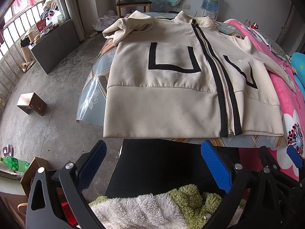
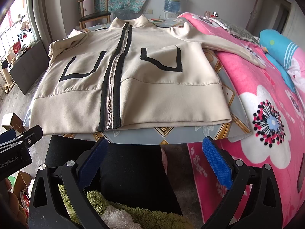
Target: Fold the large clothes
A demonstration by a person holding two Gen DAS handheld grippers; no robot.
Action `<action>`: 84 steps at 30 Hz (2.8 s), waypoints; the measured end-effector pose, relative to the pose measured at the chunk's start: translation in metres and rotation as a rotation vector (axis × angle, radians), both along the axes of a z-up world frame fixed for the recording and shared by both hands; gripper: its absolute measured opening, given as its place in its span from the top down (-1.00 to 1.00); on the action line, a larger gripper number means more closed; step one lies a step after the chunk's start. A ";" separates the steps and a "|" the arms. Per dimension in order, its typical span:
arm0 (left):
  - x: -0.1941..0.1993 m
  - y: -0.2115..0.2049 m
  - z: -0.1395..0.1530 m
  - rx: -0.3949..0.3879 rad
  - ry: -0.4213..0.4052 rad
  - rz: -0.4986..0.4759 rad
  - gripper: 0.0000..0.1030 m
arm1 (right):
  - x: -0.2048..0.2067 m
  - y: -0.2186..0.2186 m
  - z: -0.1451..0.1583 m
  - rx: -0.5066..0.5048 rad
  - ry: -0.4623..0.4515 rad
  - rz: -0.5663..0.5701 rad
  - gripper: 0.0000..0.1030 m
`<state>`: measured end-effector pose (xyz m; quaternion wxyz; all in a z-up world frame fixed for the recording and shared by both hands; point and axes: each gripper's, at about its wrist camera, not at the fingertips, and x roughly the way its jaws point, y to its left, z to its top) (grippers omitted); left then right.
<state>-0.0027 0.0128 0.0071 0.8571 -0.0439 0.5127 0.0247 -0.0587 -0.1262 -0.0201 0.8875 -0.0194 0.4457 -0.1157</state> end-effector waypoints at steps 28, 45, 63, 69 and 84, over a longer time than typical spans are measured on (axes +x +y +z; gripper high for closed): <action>0.001 0.003 0.002 0.001 -0.005 0.003 -0.90 | 0.001 0.004 0.004 -0.007 -0.004 0.006 -0.86; 0.032 0.009 0.005 0.016 -0.034 -0.078 -0.90 | 0.015 0.006 0.016 -0.032 -0.044 0.031 -0.86; 0.148 0.085 0.052 -0.102 -0.261 -0.089 -0.90 | 0.142 0.012 0.076 0.126 -0.141 0.265 -0.86; 0.180 0.103 0.048 -0.105 -0.298 -0.079 -0.90 | 0.222 0.030 0.074 0.211 -0.109 0.399 -0.86; 0.280 0.100 -0.020 -0.043 -0.152 -0.084 -0.17 | 0.348 0.043 -0.018 0.276 0.197 0.437 -0.86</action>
